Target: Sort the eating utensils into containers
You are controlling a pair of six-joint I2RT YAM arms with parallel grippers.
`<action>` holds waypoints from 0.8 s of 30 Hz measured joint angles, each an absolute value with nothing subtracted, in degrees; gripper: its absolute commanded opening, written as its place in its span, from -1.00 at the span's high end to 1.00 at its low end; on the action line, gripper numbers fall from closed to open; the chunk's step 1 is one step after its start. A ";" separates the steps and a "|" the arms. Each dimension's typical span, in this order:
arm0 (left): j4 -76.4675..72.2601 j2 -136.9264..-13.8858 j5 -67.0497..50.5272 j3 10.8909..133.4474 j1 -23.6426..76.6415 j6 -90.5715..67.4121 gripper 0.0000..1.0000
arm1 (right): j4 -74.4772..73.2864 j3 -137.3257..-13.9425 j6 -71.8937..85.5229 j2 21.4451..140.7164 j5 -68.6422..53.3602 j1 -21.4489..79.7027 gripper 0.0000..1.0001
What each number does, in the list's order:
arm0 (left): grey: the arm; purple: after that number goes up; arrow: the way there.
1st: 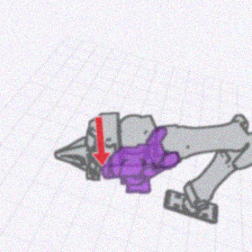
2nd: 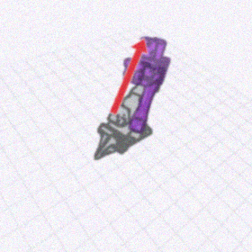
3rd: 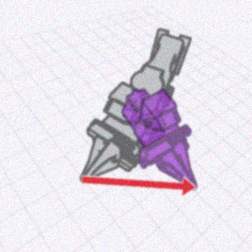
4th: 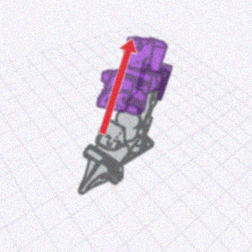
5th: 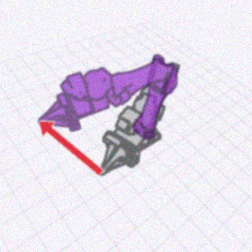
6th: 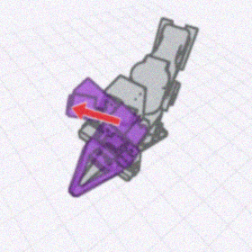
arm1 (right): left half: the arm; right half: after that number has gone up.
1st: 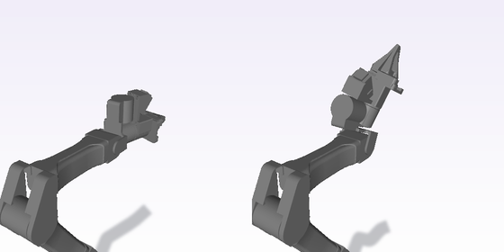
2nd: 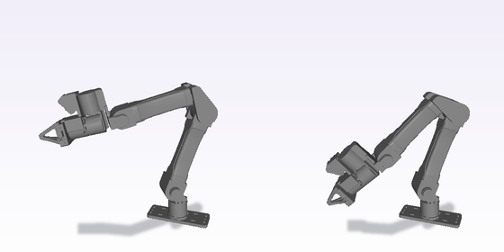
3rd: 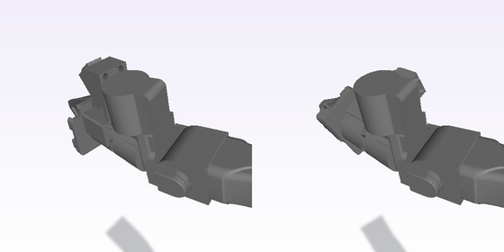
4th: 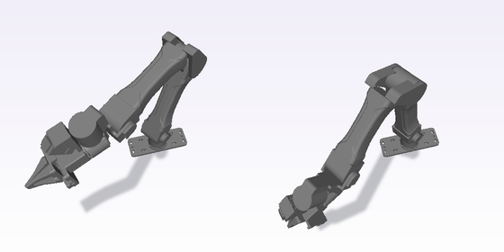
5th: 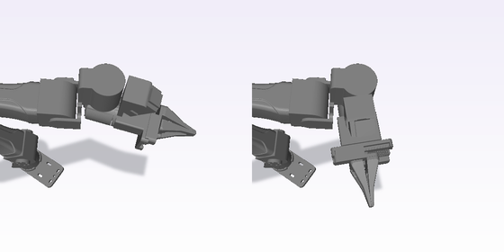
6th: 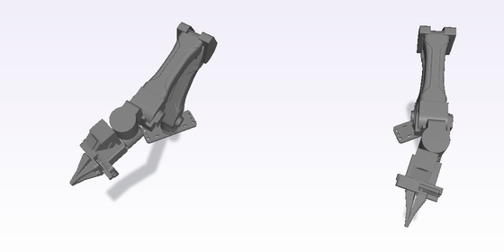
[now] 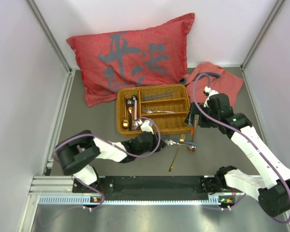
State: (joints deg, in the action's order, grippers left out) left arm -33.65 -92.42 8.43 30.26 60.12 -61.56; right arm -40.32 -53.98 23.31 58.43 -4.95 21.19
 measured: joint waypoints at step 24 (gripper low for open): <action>10.87 -62.92 8.08 44.86 43.66 -33.98 1.00 | -38.52 -55.59 20.97 59.81 -13.67 21.19 -0.98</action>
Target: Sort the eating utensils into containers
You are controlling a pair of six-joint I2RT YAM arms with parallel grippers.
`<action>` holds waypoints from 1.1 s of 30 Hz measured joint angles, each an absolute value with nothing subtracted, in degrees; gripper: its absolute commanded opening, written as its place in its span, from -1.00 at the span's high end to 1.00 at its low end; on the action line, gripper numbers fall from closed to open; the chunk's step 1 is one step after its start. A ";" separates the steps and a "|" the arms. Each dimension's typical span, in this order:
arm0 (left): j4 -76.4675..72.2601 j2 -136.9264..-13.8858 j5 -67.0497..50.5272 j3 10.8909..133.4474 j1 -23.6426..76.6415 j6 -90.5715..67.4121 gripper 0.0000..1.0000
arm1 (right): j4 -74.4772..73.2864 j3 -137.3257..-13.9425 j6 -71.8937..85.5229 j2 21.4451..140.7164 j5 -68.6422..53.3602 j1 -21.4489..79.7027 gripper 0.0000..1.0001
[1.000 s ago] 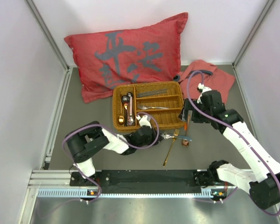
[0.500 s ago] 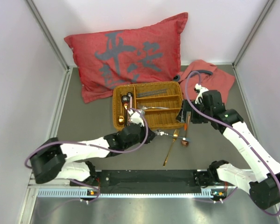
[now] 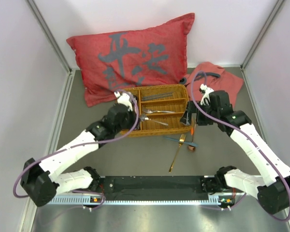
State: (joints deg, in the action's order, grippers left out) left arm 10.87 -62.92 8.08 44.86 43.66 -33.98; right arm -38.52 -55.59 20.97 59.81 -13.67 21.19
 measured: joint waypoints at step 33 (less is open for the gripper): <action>54.48 -91.44 7.90 90.45 26.55 8.19 1.00 | -33.36 -58.61 17.74 70.59 -18.11 21.19 -0.98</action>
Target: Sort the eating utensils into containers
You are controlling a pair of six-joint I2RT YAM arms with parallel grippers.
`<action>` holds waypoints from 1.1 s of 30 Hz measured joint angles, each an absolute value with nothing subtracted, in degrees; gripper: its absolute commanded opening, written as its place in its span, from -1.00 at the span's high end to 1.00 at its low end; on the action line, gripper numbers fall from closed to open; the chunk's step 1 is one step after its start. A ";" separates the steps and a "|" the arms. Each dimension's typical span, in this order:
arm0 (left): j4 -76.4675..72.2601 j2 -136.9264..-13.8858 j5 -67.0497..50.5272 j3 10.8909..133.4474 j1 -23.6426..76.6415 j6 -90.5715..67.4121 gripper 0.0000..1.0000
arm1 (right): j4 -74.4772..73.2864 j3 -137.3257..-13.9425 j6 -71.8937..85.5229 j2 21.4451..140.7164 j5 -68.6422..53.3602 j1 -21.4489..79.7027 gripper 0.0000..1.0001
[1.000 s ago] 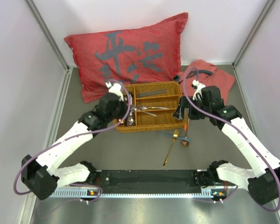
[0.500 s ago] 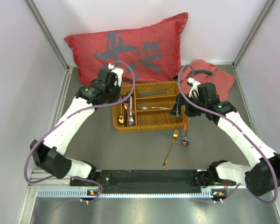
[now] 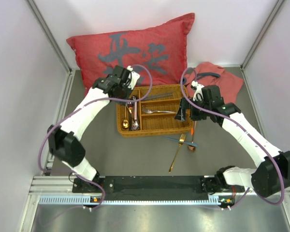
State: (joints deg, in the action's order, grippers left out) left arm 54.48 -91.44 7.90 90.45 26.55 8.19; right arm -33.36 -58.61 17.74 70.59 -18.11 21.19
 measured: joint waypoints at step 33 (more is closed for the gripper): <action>38.72 -90.78 -4.51 84.86 28.56 -0.23 -0.97 | -36.40 -48.36 24.08 65.82 -7.68 21.19 -0.89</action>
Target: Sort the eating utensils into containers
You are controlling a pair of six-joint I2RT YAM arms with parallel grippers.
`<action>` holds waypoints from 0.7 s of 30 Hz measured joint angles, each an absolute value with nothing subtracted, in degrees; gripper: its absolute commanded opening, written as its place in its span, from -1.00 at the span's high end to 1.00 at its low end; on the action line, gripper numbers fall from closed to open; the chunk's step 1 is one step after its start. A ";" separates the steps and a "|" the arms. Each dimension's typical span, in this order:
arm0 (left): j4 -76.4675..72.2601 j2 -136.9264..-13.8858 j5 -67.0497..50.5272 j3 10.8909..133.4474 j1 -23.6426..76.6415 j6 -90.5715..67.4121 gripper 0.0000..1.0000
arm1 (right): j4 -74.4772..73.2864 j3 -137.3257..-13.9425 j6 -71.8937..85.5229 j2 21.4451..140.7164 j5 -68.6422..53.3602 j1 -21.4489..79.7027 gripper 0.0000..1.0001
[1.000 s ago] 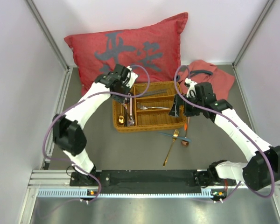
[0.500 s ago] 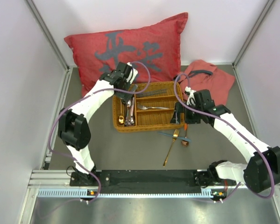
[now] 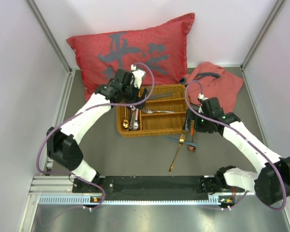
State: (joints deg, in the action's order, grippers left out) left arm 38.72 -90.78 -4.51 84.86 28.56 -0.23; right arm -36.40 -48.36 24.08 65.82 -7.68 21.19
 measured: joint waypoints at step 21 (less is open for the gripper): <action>27.70 -89.47 -11.38 75.29 49.30 -10.37 -0.96 | -29.58 -38.61 27.16 66.30 -9.85 22.02 -0.53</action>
State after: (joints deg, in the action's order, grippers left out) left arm 27.70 -89.47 -11.38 75.29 49.30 -10.37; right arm -29.58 -38.61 27.16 66.30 -9.85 22.02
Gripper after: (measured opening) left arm 0.983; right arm 0.772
